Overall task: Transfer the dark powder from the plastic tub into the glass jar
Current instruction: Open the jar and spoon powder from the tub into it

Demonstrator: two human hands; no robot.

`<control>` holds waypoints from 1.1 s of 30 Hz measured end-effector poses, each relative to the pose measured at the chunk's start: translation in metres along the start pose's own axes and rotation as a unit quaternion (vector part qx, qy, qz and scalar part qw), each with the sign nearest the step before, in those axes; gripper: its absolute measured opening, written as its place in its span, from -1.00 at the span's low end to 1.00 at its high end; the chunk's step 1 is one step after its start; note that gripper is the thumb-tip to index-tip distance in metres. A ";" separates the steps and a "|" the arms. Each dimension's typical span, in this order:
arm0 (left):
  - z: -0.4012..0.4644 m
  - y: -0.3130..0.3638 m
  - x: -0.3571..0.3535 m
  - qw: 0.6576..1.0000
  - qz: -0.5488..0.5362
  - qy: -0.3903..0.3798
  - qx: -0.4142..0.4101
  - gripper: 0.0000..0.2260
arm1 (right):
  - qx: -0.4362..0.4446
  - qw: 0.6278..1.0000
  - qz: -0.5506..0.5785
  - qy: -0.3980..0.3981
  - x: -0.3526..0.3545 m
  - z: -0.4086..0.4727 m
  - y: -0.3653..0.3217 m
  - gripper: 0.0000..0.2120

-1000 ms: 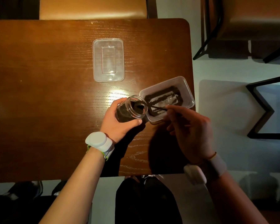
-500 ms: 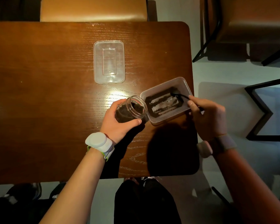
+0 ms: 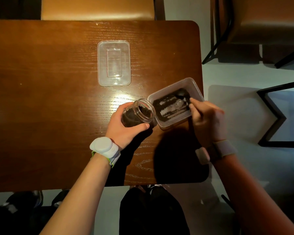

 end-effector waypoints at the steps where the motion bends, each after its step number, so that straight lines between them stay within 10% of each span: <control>1: 0.001 -0.001 0.000 1.000 0.001 0.001 0.002 -0.40 | -0.003 0.999 0.026 -0.022 -0.004 -0.002 -0.004 -0.75; 20: 0.000 -0.003 -0.002 1.000 0.000 0.005 0.006 -0.41 | -0.170 0.958 0.221 -0.068 -0.008 -0.001 -0.020 -0.76; 33: -0.002 -0.004 -0.003 1.000 -0.003 0.007 0.002 -0.38 | -0.001 0.994 -0.004 -0.106 0.026 0.002 -0.022 -0.76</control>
Point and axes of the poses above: each hand's wrist, its own z-axis towards the middle knuckle, its own x-axis out of the back of the hand, y = z × x, the point moved 2 cm from there along z, towards the middle knuckle, and after that the axes turned 1 degree about -y, right-handed, at the moved point
